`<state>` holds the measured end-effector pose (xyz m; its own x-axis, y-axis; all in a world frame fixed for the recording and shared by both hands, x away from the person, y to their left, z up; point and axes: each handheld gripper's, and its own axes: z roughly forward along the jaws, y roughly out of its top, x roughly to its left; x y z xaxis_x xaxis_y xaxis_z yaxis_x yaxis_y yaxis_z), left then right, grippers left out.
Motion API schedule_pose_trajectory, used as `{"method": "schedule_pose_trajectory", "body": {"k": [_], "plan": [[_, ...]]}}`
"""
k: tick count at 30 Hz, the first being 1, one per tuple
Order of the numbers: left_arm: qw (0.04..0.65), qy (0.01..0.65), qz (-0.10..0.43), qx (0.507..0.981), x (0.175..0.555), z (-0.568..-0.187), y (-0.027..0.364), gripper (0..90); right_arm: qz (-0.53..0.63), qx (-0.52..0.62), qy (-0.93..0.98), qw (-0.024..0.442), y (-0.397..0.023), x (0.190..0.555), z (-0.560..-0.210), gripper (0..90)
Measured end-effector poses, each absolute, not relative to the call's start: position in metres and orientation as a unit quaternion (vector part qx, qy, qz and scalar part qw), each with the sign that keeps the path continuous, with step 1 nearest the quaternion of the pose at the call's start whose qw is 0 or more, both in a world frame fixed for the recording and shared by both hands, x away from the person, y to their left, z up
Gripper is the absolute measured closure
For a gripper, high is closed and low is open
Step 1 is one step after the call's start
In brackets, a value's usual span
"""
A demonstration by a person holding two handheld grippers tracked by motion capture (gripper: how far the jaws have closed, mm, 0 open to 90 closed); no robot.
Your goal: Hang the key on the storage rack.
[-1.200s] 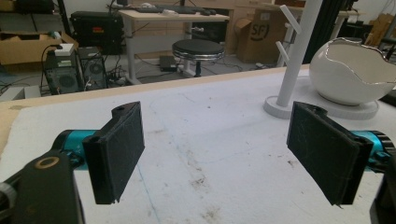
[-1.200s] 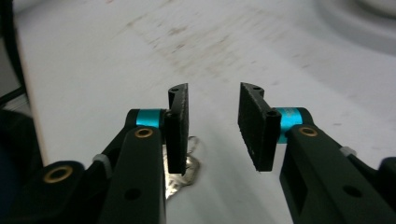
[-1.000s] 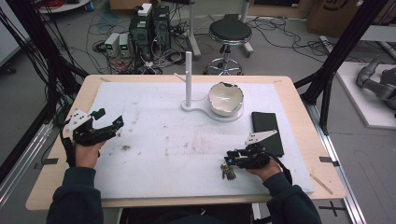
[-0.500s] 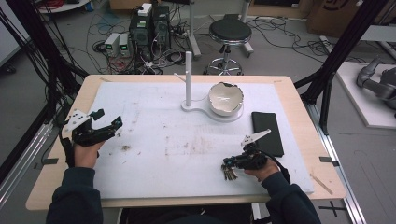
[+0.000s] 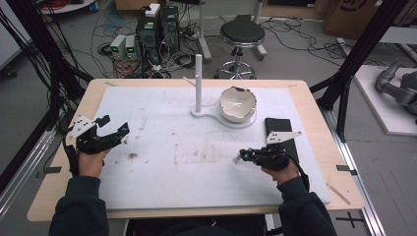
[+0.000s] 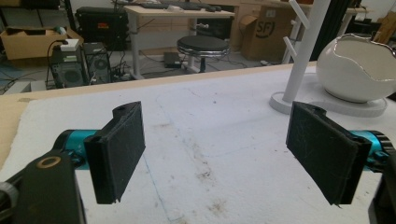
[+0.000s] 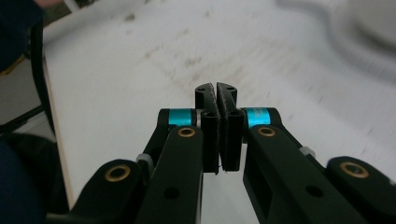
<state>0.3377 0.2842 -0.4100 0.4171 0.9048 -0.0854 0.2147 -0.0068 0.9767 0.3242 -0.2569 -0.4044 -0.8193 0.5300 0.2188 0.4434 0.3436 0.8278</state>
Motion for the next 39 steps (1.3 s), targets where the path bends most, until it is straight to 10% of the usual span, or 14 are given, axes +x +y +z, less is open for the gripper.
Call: {"method": "schedule_pose_trajectory", "body": {"k": [11, 39], "plan": [[0.549, 0.433, 0.311, 0.644, 0.339, -0.411, 0.283, 19.7, 0.524, 0.241, 0.807, 0.128, -0.224, 0.369, -0.347, 89.3], [0.555, 0.443, 0.307, 0.633, 0.339, -0.412, 0.290, 19.8, 0.524, 0.235, 0.810, 0.122, -0.121, 0.487, -0.276, 89.3]]}}
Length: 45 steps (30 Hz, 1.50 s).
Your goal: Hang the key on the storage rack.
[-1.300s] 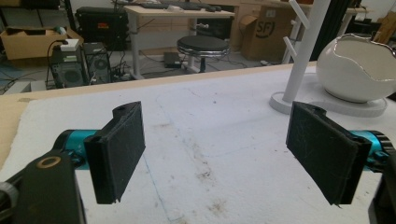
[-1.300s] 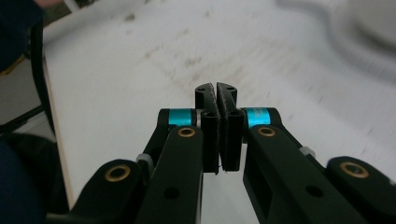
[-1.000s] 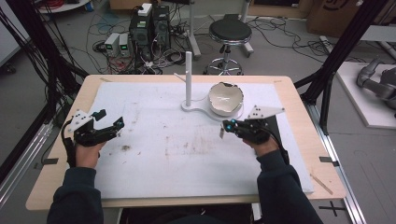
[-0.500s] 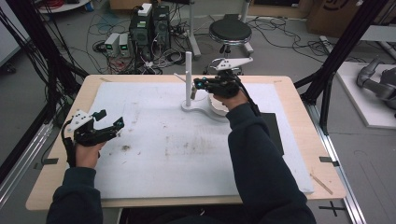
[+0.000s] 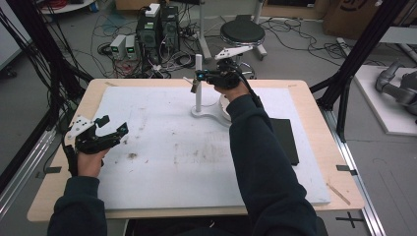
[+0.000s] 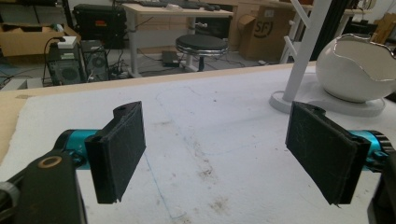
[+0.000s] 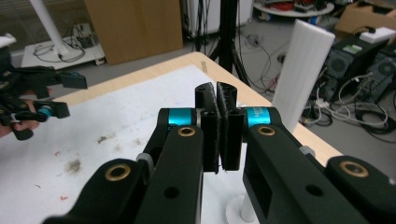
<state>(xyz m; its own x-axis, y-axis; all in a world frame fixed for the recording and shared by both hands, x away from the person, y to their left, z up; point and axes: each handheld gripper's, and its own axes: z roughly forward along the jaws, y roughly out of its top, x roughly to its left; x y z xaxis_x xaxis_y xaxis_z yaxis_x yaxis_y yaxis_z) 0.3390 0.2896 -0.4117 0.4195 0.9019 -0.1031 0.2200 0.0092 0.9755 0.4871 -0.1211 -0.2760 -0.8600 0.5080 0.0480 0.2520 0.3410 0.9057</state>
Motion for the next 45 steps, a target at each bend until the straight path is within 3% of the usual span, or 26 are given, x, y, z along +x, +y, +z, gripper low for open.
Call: {"method": "schedule_pose_trajectory", "body": {"k": [11, 15, 20, 24, 35, 45], "plan": [[0.555, 0.443, 0.308, 0.634, 0.339, -0.411, 0.290, 19.8, 0.516, 0.272, 0.804, 0.114, -0.124, 0.497, -0.284, 87.9], [0.553, 0.442, 0.308, 0.635, 0.339, -0.412, 0.290, 19.9, 0.529, 0.281, 0.787, 0.144, -0.130, 0.493, -0.278, 58.7], [0.559, 0.442, 0.299, 0.634, 0.338, -0.412, 0.290, 21.7, 0.502, 0.276, 0.794, 0.203, -0.153, 0.474, -0.274, 40.8], [0.565, 0.434, 0.290, 0.639, 0.338, -0.412, 0.286, 22.8, 0.464, 0.294, 0.807, 0.217, -0.182, 0.462, -0.279, 30.0], [0.565, 0.430, 0.286, 0.644, 0.339, -0.413, 0.284, 22.8, 0.416, 0.356, 0.796, 0.260, -0.282, 0.394, -0.336, 21.2], [0.562, 0.428, 0.285, 0.648, 0.339, -0.413, 0.283, 22.8, 0.391, 0.388, 0.795, 0.253, -0.298, 0.359, -0.379, 21.2]]}}
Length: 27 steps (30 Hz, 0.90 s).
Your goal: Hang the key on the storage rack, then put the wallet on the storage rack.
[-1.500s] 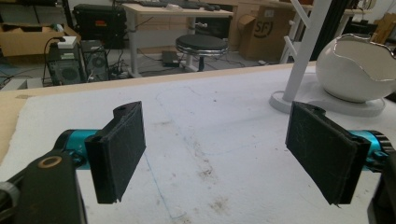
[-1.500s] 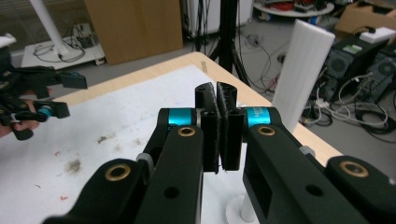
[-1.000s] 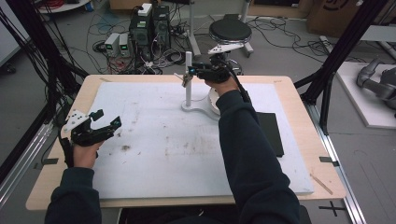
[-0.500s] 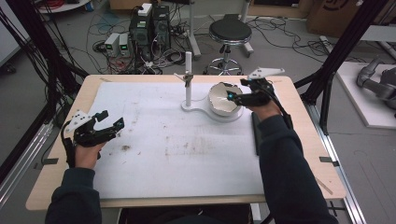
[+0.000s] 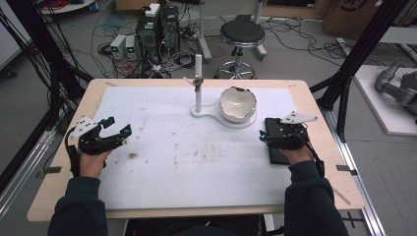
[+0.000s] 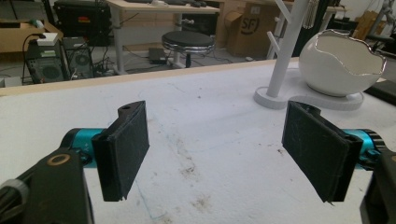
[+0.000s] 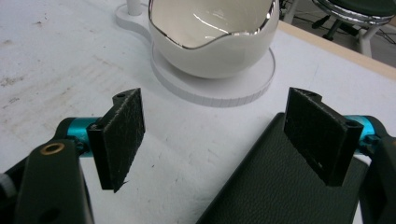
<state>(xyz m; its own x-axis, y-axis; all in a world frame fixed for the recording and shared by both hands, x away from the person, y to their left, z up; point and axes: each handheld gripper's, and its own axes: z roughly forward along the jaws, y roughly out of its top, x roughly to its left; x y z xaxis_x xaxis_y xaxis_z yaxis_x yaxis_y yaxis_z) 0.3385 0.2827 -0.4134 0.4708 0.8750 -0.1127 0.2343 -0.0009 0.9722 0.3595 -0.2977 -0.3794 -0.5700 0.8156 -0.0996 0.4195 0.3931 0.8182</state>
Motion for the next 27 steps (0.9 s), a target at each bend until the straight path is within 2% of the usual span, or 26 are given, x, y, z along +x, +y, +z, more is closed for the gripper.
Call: {"method": "schedule_pose_trajectory", "body": {"k": [6, 17, 27], "plan": [[0.558, 0.429, 0.289, 0.649, 0.338, -0.413, 0.281, 22.8, 0.397, 0.399, 0.790, 0.243, -0.303, 0.355, -0.389, 21.2], [0.558, 0.431, 0.284, 0.650, 0.343, -0.417, 0.281, 22.8, 0.406, 0.425, 0.769, 0.252, -0.328, 0.348, -0.393, 21.1], [0.549, 0.427, 0.292, 0.657, 0.336, -0.415, 0.280, 22.8, 0.366, 0.458, 0.772, 0.246, -0.349, 0.355, -0.412, 21.2]]}}
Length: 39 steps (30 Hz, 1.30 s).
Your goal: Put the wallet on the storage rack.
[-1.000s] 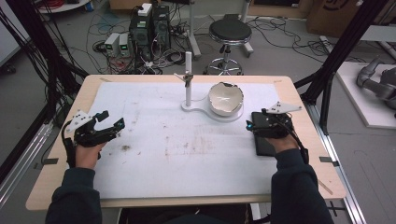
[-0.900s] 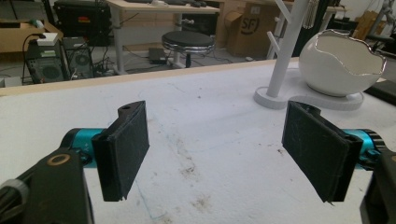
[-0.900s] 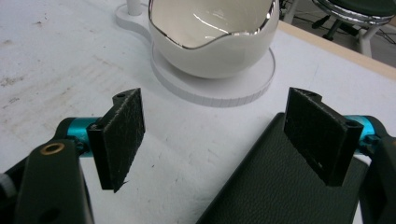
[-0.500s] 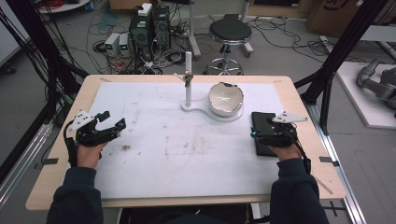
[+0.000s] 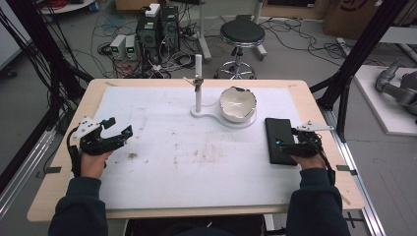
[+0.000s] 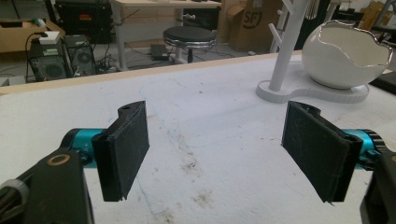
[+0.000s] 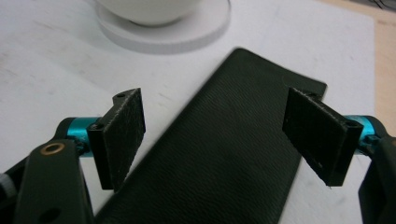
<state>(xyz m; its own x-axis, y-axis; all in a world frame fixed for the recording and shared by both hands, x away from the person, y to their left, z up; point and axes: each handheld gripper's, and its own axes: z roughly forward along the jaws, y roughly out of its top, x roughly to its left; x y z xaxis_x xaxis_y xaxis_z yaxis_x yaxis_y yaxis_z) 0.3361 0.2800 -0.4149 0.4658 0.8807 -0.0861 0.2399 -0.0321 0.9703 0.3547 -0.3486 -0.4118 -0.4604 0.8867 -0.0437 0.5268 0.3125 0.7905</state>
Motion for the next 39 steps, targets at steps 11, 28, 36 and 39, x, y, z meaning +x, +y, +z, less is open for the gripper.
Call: {"method": "schedule_pose_trajectory", "body": {"k": [11, 28, 36, 39], "plan": [[0.544, 0.427, 0.289, 0.662, 0.339, -0.417, 0.278, 22.8, 0.322, 0.498, 0.776, 0.216, -0.366, 0.362, -0.434, 21.4], [0.538, 0.425, 0.290, 0.668, 0.338, -0.418, 0.275, 22.8, 0.363, 0.556, 0.739, 0.117, -0.383, 0.368, -0.447, 24.6], [0.533, 0.424, 0.289, 0.673, 0.339, -0.419, 0.273, 22.8, 0.358, 0.562, 0.737, 0.115, -0.384, 0.368, -0.444, 35.5], [0.532, 0.425, 0.287, 0.674, 0.339, -0.420, 0.272, 22.8, 0.358, 0.561, 0.738, 0.115, -0.383, 0.368, -0.443, 41.5]]}}
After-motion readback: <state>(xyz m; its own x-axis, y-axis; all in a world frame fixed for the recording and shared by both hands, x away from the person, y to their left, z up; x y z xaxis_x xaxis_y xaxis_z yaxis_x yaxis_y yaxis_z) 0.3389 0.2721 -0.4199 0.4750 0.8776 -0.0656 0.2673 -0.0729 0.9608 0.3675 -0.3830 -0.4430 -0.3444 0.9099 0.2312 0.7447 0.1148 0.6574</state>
